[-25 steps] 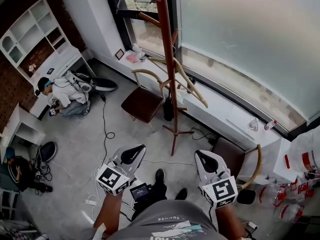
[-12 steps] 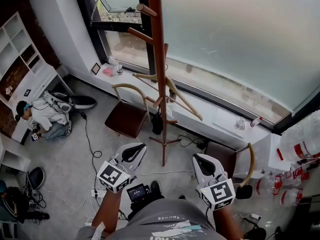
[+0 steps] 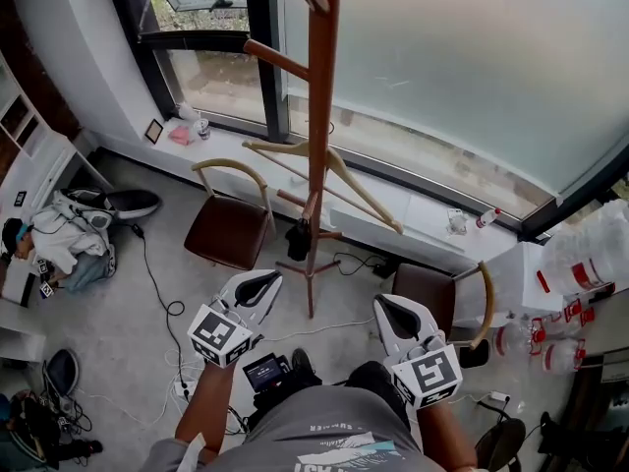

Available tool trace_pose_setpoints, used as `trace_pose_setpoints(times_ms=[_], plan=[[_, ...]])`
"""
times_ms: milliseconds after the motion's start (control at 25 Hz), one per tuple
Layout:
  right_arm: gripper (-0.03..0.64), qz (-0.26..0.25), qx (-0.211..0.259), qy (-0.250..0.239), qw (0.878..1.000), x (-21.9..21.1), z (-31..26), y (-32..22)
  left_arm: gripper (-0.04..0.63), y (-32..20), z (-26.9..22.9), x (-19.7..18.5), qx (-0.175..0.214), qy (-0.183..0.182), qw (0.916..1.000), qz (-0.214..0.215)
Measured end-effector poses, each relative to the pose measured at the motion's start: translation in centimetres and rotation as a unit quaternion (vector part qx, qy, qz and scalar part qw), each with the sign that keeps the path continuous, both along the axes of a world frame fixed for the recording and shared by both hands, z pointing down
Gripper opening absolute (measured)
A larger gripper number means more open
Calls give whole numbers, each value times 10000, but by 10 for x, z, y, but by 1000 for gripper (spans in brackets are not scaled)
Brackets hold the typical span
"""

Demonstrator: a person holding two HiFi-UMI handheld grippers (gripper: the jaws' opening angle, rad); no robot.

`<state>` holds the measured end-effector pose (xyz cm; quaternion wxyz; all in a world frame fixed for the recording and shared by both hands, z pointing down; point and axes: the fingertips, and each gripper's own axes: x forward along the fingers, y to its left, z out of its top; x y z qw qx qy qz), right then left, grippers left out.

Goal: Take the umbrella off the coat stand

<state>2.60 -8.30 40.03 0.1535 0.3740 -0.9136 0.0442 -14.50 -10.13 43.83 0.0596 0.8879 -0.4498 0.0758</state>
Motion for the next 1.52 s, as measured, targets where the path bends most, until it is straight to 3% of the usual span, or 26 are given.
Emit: trace_pose_setpoints(times_ms=[600,840,1280,1520], plan=[[2,-33,-497,161,9986,-8,46,-49,45,-81,72,-14,-436,-170,9989,-38],[3,-129,-737,263,9968,-11,66,-61,94,-113,112,-14,-652,-223,9976,-31],[2,-114,-1089,364,9933,-9,101,-69,244,-169,197,-10,-988,-387,9942,-149],[3,-39,-1319,433,9903,-5,120,-71,270,-195,233,-9,-943,-638,9935,-1]])
